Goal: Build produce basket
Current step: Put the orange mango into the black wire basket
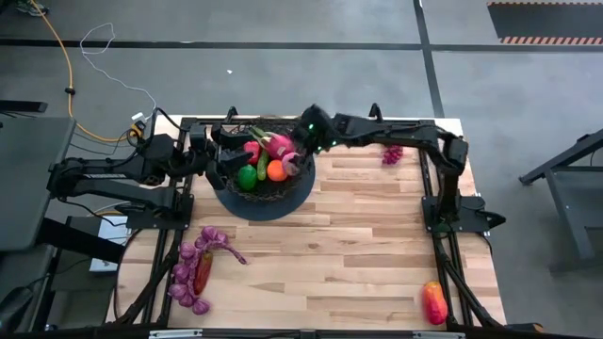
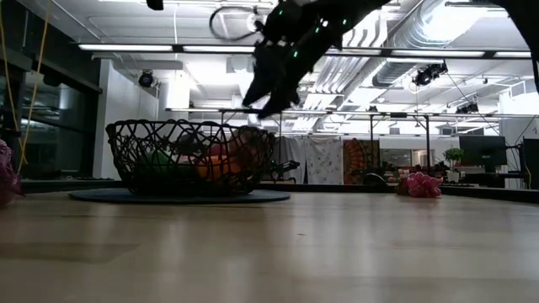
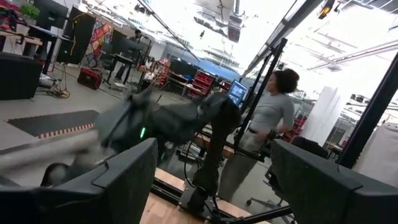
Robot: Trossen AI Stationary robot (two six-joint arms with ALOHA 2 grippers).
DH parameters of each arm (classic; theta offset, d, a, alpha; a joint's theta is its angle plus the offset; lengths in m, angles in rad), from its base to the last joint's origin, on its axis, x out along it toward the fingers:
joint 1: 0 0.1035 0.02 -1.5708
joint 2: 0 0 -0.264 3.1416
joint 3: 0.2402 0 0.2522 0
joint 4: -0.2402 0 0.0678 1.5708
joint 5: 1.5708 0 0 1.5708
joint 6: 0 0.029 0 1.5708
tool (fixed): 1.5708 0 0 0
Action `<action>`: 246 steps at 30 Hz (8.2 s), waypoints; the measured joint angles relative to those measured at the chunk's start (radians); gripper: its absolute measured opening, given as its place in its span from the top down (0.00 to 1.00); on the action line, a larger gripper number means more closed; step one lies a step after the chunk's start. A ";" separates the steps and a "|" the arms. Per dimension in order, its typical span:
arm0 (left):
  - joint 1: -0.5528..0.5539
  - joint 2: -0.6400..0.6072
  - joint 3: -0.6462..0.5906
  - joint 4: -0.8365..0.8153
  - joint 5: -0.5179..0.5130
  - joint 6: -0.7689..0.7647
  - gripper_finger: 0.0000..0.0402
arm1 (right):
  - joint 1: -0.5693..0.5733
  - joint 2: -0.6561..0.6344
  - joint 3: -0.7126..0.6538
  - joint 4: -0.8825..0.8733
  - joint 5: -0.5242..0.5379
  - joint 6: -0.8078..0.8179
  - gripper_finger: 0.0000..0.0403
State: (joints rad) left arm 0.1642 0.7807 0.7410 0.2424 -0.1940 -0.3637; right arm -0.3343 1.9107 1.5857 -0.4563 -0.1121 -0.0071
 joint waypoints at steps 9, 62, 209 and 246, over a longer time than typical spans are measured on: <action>0.000 0.000 0.000 -0.048 0.000 0.000 0.25 | -0.010 -0.272 -0.138 -0.109 -0.077 -0.029 0.01; -0.001 0.023 0.000 -0.111 0.030 -0.023 0.25 | 0.135 -0.870 -0.750 0.419 -0.131 0.638 0.01; 0.046 0.140 0.000 -0.119 0.157 0.027 0.25 | 1.247 -0.497 -0.795 -0.232 -0.353 2.276 0.02; 0.046 0.140 0.000 -0.127 0.153 0.060 0.25 | 1.243 -0.304 -0.762 -0.188 -0.466 2.328 0.02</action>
State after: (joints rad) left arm 0.2104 0.9207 0.7410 0.1158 -0.0406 -0.3035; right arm 0.9091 1.6070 0.8237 -0.6444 -0.5783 2.3210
